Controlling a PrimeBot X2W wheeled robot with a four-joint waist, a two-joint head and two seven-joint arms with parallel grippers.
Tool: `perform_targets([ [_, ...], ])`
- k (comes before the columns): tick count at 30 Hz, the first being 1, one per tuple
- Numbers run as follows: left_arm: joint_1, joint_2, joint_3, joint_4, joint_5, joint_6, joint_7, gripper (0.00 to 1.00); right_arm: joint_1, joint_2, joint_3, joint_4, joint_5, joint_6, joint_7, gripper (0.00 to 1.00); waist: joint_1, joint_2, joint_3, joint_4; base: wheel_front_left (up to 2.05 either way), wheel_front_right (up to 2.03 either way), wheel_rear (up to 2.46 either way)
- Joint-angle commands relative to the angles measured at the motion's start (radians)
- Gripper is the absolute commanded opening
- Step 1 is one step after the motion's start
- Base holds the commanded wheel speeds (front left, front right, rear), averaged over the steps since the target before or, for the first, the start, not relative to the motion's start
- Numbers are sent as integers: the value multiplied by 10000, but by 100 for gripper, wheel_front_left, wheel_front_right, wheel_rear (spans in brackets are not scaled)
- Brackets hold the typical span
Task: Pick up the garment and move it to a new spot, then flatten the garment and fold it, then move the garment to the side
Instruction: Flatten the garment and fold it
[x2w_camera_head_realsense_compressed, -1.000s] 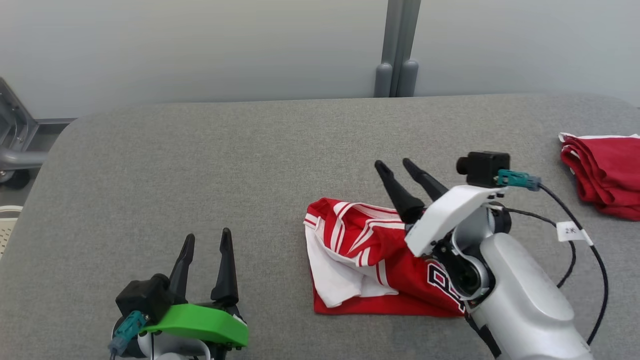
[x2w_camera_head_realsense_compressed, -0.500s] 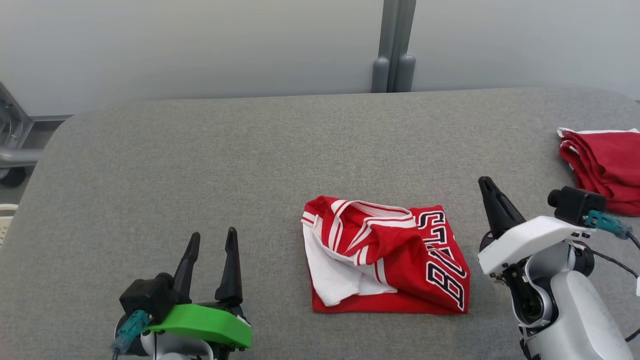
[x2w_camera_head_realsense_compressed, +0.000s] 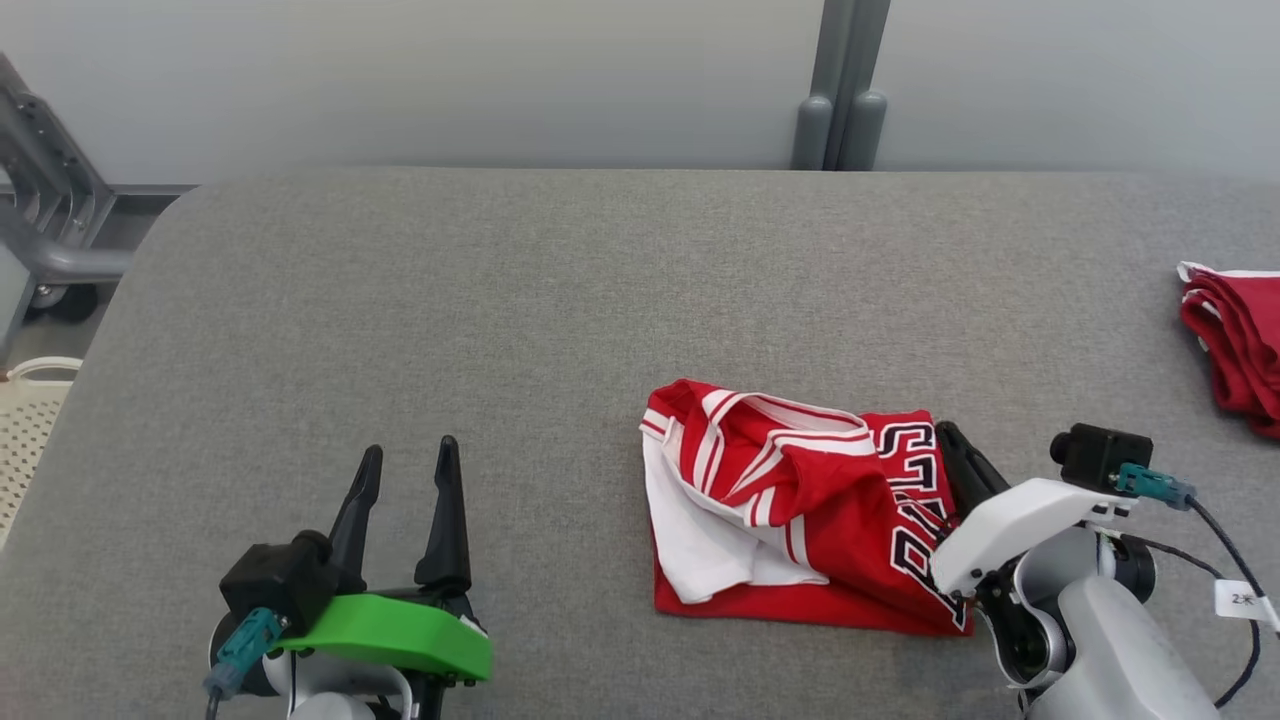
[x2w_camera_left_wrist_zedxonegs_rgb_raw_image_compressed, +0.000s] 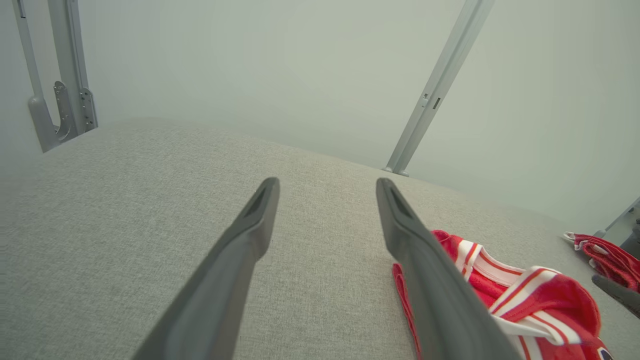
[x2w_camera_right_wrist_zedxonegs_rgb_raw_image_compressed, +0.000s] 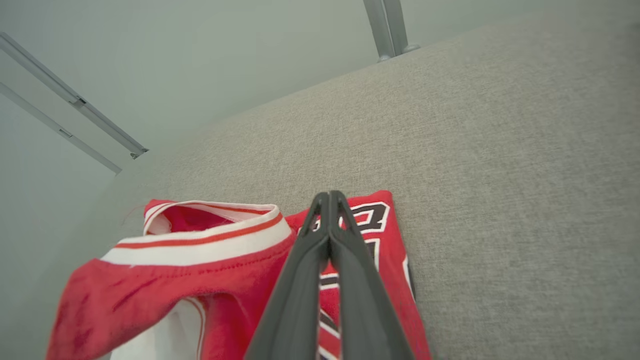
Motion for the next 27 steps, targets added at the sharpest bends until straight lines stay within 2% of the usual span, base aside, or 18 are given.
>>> perform_targets([
  [1, -136, 38, 18, -42, 85, 32, 16, 100, -149, -19, 46, 170, 95, 0, -82, 0, 0, 0, 105, 171, 0, 0, 0],
  [6, -202, 81, 21, -52, 96, 58, 26, 100, -739, 130, 695, 1602, 516, 0, -316, 0, 0, 0, 158, 485, 0, 0, 0],
  [10, -192, 119, 43, -45, 60, 74, 29, 100, -1085, 208, 1445, 2280, 967, 2, -609, 0, 0, 0, 129, 680, 0, 0, 0],
  [18, -104, 207, 68, -85, -17, 120, 35, 100, -1491, 270, 3616, 2673, 2132, 0, -1000, 0, 0, 0, 28, 809, 0, 0, 0],
  [27, -84, 253, 25, -111, -42, 170, 50, 100, -1731, 268, 6786, 2789, 3067, 0, -1269, 0, 0, 0, -29, 895, 0, 0, 0],
])
